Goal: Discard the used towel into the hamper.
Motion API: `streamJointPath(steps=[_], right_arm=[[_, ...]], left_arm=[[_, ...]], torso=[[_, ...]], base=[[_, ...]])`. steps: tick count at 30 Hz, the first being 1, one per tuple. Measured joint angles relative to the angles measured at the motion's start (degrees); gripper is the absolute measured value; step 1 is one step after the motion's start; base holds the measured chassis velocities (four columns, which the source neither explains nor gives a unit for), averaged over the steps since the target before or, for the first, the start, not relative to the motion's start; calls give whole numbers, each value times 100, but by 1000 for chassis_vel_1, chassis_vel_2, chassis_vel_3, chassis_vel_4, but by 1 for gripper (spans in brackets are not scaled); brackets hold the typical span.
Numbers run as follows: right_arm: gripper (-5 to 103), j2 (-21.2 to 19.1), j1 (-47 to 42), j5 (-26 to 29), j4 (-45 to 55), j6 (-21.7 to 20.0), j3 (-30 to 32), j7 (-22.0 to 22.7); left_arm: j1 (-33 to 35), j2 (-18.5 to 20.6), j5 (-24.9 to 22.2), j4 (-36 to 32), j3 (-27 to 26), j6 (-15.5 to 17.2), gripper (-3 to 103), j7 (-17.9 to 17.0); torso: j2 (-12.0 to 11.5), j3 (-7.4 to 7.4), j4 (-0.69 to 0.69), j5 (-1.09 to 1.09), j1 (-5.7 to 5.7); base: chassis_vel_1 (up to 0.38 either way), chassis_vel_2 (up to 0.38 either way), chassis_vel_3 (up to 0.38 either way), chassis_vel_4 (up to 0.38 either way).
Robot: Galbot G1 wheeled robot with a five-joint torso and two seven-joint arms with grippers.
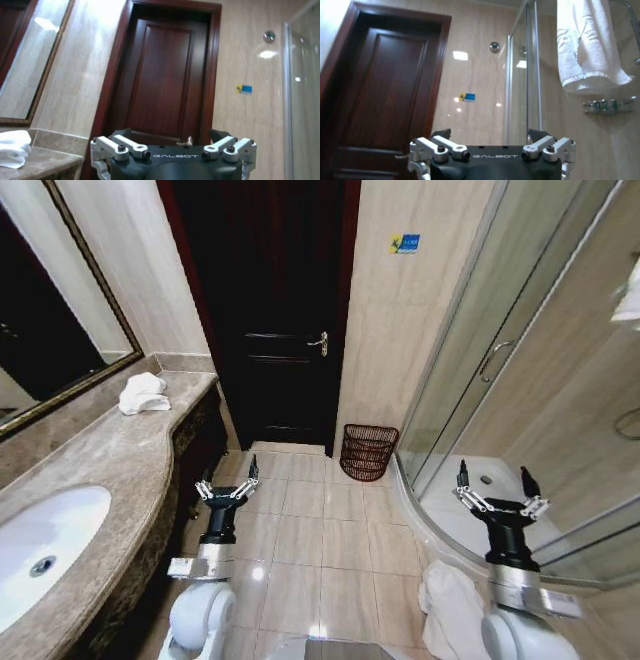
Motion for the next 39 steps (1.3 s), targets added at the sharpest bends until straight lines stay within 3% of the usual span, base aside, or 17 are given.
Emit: streamJointPath(steps=[3, 8, 10, 11, 12, 16, 19, 21, 22, 24, 25, 26, 28, 30, 34, 39], right_arm=[[100, 123, -45, 7, -33, 101, 23, -37], [100, 226, -76, -552, -209, 298, -9, 558], [100, 242, -107, -608, -212, 293, -9, 629], [100, 260, -157, -659, -226, 292, -13, 696], [100, 258, -171, -674, -250, 336, -11, 688], [100, 232, -115, -676, -268, 392, -26, 637], [100, 220, -16, -564, -264, 431, -115, 456], [100, 232, 8, -481, -256, 478, -177, 282], [100, 232, 8, -481, -256, 478, -177, 282], [100, 267, -40, -458, -195, 279, -183, 197], [100, 280, -101, -392, -148, 68, -171, 150], [100, 280, -101, -392, -148, 68, -171, 150], [100, 279, -137, -284, -166, -103, -158, 113], [100, 275, -118, -250, -252, -106, -157, 159], [100, 250, -57, -314, -316, -69, -151, 342], [100, 253, -108, -426, -353, 24, -108, 496]], left_arm=[[-40, 34, 74, 80, -6, -212, 100, -84], [-291, -72, 246, 8, 139, -368, 100, -313], [-353, -118, 360, 68, 135, -524, 100, -316], [-490, -212, 562, 260, 75, -920, 100, -252], [-545, -263, 582, 339, 53, -1108, 100, -190], [-559, -268, 329, 342, 87, -1149, 100, -77], [-522, -219, 127, 338, 154, -1031, 100, -63], [-332, -182, 62, 212, 168, -685, 100, -71], [-332, -182, 62, 212, 168, -685, 100, -71], [-228, -136, 79, 115, 134, -293, 100, -117], [-127, -56, 195, 66, 81, 148, 100, -152], [-127, -56, 195, 66, 81, 148, 100, -152], [42, 150, 277, 17, 38, 565, 100, -187], [117, 291, 276, 0, -16, 764, 100, -219], [61, 270, 266, -53, -27, 878, 100, -304], [28, 52, 413, -94, 71, 643, 100, -356]], torso=[[0, 0, 1, 0, 0], [0, 0, -1, 3, 0], [0, 0, 0, 3, 0], [0, 0, -1, 0, 0], [0, 0, -2, 0, 0], [0, 0, 0, 1, 0], [0, 0, 0, 1, 0], [0, 0, 1, 1, 0], [0, 0, 1, 1, 0], [0, 0, 2, 2, 0], [0, 0, -1, -2, 0], [0, 0, -1, -2, 0], [0, 0, -1, 1, 0], [0, 0, 0, 1, -1], [0, 0, 0, 1, 0], [0, 0, 0, 0, 0]], base=[[0, 0, 0, 0], [0, 0, 0, 0], [0, 0, 0, 0], [0, 0, 0, 0], [0, 0, 0, 0], [0, 0, 0, 0], [0, 0, 0, 0], [0, 0, 0, 0], [0, 0, 0, 0], [0, 0, 0, 0], [0, 0, 0, 0], [0, 0, 0, 0], [0, 0, 0, 0], [0, 0, 0, 0], [0, 0, 0, 0], [0, 0, 0, 0]])
